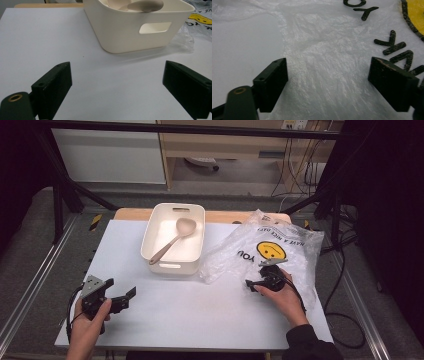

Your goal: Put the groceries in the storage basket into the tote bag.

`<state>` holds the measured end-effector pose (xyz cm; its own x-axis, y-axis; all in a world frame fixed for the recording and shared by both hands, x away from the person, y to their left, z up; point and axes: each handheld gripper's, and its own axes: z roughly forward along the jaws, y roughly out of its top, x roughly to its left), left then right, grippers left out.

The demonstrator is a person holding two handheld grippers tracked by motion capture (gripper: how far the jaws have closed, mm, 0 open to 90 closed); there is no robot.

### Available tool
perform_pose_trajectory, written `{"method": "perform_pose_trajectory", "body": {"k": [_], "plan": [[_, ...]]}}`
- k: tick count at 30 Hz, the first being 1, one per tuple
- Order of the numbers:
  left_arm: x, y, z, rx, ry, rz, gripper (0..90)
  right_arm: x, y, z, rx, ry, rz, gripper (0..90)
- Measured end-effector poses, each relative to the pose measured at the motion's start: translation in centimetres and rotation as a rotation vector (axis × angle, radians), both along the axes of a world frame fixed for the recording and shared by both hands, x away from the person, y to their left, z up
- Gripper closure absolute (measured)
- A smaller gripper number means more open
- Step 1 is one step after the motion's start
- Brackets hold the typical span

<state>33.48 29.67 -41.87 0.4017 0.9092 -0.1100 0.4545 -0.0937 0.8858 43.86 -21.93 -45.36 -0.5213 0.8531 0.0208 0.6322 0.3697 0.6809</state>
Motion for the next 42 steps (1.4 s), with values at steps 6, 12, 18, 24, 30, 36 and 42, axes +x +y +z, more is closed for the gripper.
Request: {"method": "perform_pose_trajectory", "body": {"k": [6, 12, 18, 24, 30, 36, 42], "plan": [[0.1, -0.2, 0.0, 0.004, 0.002, -0.004, 8.3, 0.1, -0.2, 0.0, 0.014, -0.003, -0.008, 24.3], [0.0, -0.1, -0.1, 0.005, 0.002, 0.000, 8.3, 0.1, -0.3, 0.0, 0.009, -0.014, -0.012, 30.7], [0.2, -0.3, -0.1, 0.008, 0.008, -0.008, 8.4, 0.3, -0.4, 0.1, -0.004, -0.039, -0.008, 49.2], [0.1, -0.3, -0.2, 0.016, 0.010, -0.009, 8.3, 0.6, -0.2, 0.2, 0.005, -0.042, 0.000, 70.0], [0.2, -0.1, -0.2, 0.012, 0.011, -0.001, 8.4, 1.5, 0.0, 0.1, 0.019, -0.046, -0.014, 90.0], [0.1, -0.2, -0.1, 0.014, 0.005, -0.005, 8.4, 0.6, 0.4, 1.0, 0.048, -0.046, -0.016, 90.0], [0.1, -0.1, 0.0, 0.009, -0.001, 0.001, 8.4, -1.4, 1.1, 3.2, 0.092, -0.068, 0.008, 90.0]]}}
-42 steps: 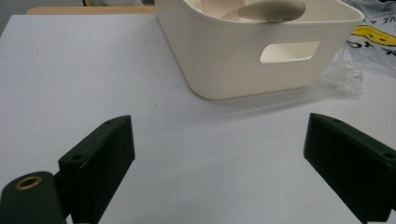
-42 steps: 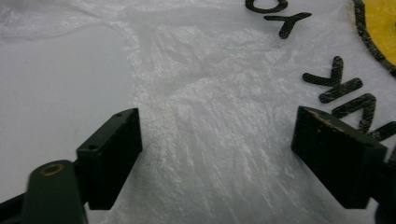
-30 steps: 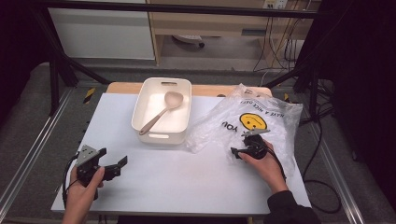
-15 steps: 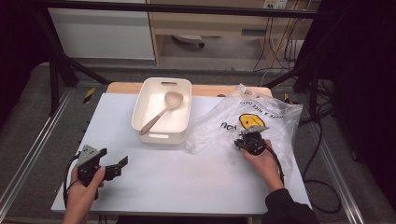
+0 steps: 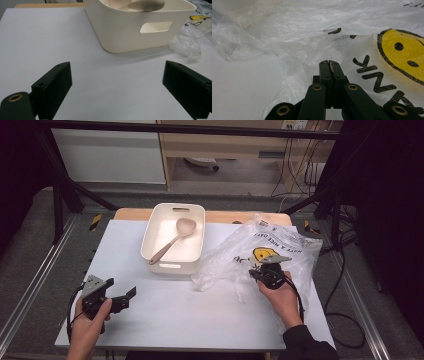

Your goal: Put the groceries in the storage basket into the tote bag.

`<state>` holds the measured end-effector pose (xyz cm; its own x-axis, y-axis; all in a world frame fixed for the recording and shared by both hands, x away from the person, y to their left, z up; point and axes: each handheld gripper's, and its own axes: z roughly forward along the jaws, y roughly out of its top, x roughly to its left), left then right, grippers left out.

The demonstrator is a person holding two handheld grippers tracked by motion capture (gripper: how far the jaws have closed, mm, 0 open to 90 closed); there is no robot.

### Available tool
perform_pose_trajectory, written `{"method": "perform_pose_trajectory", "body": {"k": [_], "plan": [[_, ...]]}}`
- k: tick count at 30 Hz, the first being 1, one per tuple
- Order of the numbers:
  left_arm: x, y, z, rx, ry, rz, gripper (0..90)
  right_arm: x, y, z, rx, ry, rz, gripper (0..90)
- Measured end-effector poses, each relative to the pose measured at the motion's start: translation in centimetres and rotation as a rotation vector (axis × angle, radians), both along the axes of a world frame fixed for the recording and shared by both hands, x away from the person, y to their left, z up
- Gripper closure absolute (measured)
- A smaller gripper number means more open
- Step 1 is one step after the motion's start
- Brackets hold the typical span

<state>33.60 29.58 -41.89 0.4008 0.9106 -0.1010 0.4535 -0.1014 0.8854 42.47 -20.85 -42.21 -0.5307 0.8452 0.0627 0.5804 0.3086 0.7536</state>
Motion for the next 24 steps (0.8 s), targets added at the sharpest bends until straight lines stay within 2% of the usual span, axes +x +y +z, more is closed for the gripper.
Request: {"method": "perform_pose_trajectory", "body": {"k": [5, 7, 14, 18, 19, 21, 22, 24], "plan": [[0.0, -0.4, 0.3, 0.007, -0.008, -0.012, 8.4, -0.6, 0.6, 1.0, 0.023, -0.003, 0.010, 90.0], [-0.1, -0.8, 0.6, 0.015, -0.015, -0.028, 8.4, -1.0, 1.4, 1.6, 0.026, 0.006, 0.041, 90.0], [-0.4, -1.9, 1.0, 0.021, -0.019, -0.063, 8.4, -1.9, 2.5, 1.9, 0.017, 0.014, 0.093, 90.0], [-0.9, -3.0, 1.4, 0.006, -0.026, -0.088, 9.1, -2.1, 3.0, 2.0, 0.031, 0.022, 0.118, 90.0], [-1.1, -3.3, 1.5, -0.004, -0.030, -0.095, 12.9, -2.3, 3.3, 2.1, 0.041, 0.027, 0.135, 90.0], [-1.6, -4.4, 1.9, -0.012, -0.048, -0.116, 13.1, -2.3, 3.5, 2.1, 0.045, 0.026, 0.147, 90.0], [-1.6, -4.4, 1.9, -0.012, -0.048, -0.116, 13.6, -2.3, 3.5, 2.1, 0.045, 0.026, 0.147, 90.0], [-2.1, -5.8, 2.2, 0.001, -0.058, -0.140, 14.6, -2.6, 3.9, 2.2, 0.052, 0.034, 0.167, 90.0]]}}
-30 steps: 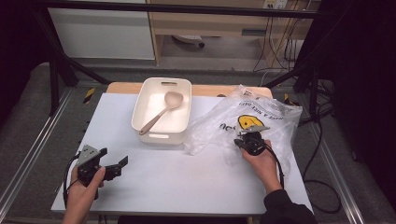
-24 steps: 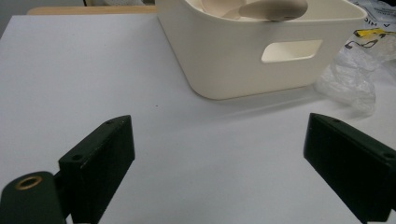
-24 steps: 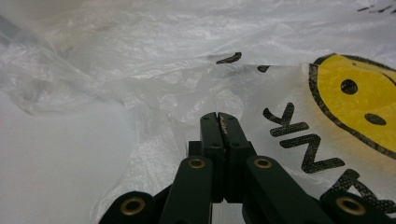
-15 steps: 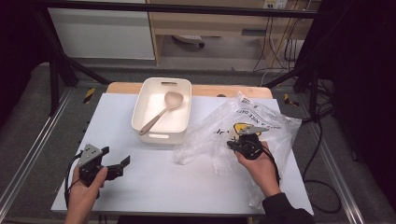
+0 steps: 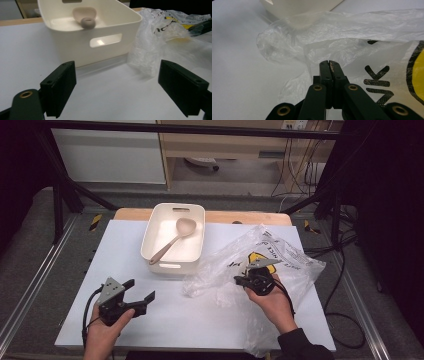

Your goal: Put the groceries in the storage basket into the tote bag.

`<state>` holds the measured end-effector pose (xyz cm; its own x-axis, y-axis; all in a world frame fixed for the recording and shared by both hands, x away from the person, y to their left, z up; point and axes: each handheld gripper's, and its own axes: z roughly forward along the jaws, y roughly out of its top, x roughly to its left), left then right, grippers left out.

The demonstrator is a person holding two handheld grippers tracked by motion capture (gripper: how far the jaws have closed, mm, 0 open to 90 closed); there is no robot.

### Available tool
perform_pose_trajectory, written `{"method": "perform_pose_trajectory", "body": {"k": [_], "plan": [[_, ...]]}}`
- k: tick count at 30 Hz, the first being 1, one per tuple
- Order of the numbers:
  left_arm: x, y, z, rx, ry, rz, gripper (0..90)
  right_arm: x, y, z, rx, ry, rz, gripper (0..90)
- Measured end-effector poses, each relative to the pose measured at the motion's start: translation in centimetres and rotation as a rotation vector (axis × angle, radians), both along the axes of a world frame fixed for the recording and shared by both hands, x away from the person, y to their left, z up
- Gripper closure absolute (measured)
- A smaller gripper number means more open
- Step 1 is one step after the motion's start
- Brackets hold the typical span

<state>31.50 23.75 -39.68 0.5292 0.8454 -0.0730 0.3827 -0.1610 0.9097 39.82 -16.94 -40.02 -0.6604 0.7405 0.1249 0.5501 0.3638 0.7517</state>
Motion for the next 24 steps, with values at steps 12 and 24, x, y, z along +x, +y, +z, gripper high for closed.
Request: {"method": "perform_pose_trajectory", "body": {"k": [12, 24], "plan": [[-0.6, -5.7, -0.5, 0.043, 0.046, -0.130, 30.1, -0.4, -0.3, 0.5, 0.040, -0.018, 0.004, 90.0], [2.7, -15.1, -3.9, 0.157, 0.152, -0.361, 86.8, -0.4, -0.6, 0.9, 0.068, -0.029, 0.007, 90.0]]}}
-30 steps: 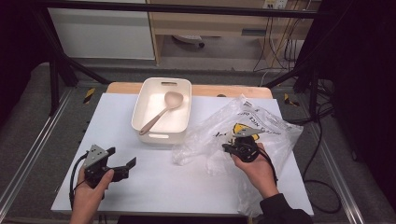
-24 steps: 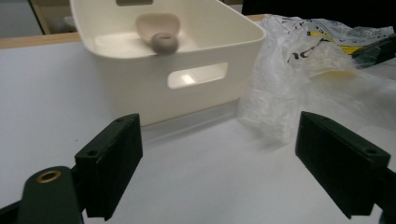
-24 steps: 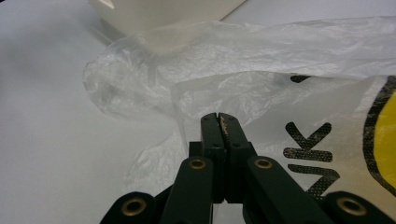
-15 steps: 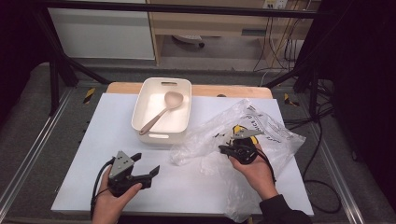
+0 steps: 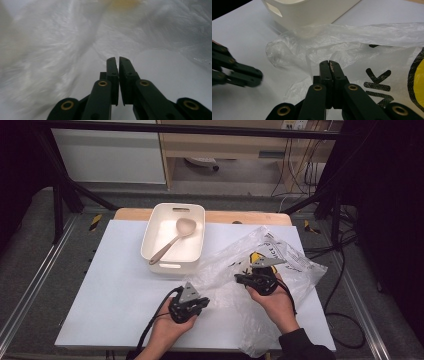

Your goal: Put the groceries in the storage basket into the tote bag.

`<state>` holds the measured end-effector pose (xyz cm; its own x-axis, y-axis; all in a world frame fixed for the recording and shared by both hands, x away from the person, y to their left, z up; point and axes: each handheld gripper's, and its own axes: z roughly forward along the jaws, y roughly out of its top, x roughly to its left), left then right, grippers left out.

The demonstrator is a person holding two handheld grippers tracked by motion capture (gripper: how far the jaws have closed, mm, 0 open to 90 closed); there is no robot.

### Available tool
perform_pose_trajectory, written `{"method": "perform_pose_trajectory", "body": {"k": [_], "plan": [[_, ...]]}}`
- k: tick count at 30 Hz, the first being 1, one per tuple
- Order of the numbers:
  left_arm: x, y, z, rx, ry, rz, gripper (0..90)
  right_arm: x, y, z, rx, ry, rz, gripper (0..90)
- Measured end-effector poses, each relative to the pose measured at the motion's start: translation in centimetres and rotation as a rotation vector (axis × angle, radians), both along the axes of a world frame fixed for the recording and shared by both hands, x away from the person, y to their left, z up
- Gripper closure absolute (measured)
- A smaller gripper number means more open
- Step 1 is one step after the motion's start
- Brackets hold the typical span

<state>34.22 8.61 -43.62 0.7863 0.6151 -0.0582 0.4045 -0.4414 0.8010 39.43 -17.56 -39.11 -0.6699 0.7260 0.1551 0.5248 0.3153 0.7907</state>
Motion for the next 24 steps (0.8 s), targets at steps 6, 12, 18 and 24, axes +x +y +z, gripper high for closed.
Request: {"method": "perform_pose_trajectory", "body": {"k": [6, 12, 18, 24], "plan": [[1.4, -3.0, -0.7, 0.013, 0.018, -0.042, 90.0, 0.2, -0.3, -0.1, 0.013, 0.013, -0.004, 90.0], [2.5, -4.8, -1.4, 0.125, -0.009, -0.066, 90.0, 0.3, -0.6, 0.2, 0.029, 0.005, -0.013, 90.0], [2.4, -5.5, -1.8, 0.143, -0.008, -0.083, 90.0, 0.4, -1.6, 1.1, 0.076, -0.015, -0.050, 90.0], [2.5, -5.4, -1.9, 0.138, -0.011, -0.087, 90.0, 0.3, -3.5, 2.5, 0.130, -0.046, -0.099, 90.0]]}}
